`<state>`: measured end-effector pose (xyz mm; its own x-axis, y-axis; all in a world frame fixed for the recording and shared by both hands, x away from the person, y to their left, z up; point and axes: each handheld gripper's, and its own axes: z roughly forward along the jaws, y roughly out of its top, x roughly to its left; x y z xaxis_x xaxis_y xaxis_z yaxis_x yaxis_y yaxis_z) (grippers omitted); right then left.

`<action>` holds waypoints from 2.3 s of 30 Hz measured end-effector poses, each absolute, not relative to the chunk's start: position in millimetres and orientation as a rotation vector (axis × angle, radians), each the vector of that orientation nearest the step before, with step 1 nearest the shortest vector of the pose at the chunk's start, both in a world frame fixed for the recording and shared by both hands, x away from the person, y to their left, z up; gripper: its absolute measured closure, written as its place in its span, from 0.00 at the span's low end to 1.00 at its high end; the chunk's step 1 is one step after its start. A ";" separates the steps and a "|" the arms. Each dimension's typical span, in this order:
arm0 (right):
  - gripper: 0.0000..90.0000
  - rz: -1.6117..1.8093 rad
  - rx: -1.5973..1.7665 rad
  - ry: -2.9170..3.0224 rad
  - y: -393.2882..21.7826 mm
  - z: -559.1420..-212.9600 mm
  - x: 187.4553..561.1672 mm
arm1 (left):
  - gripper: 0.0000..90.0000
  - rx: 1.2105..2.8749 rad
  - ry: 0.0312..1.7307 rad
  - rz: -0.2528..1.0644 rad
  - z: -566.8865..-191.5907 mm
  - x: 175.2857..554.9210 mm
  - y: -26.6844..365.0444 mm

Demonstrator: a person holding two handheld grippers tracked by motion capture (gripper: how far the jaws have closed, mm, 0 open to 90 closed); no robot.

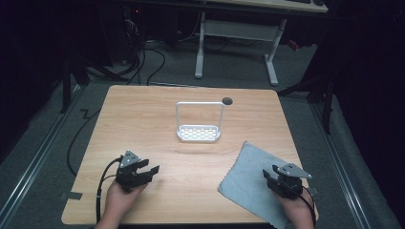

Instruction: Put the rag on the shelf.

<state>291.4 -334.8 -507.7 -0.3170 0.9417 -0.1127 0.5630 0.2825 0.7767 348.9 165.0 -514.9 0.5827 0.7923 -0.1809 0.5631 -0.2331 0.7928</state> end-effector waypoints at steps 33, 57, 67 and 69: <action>1.00 0.877 1.306 2.245 -305.7 -522.3 293.3 | 0.60 1.882 1.012 0.230 -508.7 336.9 152.8; 1.00 0.902 1.105 2.362 -246.8 -523.6 297.7 | 0.92 2.262 0.629 0.123 -525.2 283.4 29.4; 1.00 0.969 0.952 2.483 -206.9 -524.2 281.5 | 1.00 2.216 0.834 0.257 -525.8 325.6 76.8; 1.00 1.002 0.923 2.511 -196.6 -524.8 278.6 | 1.00 2.195 0.887 0.271 -526.2 334.6 87.0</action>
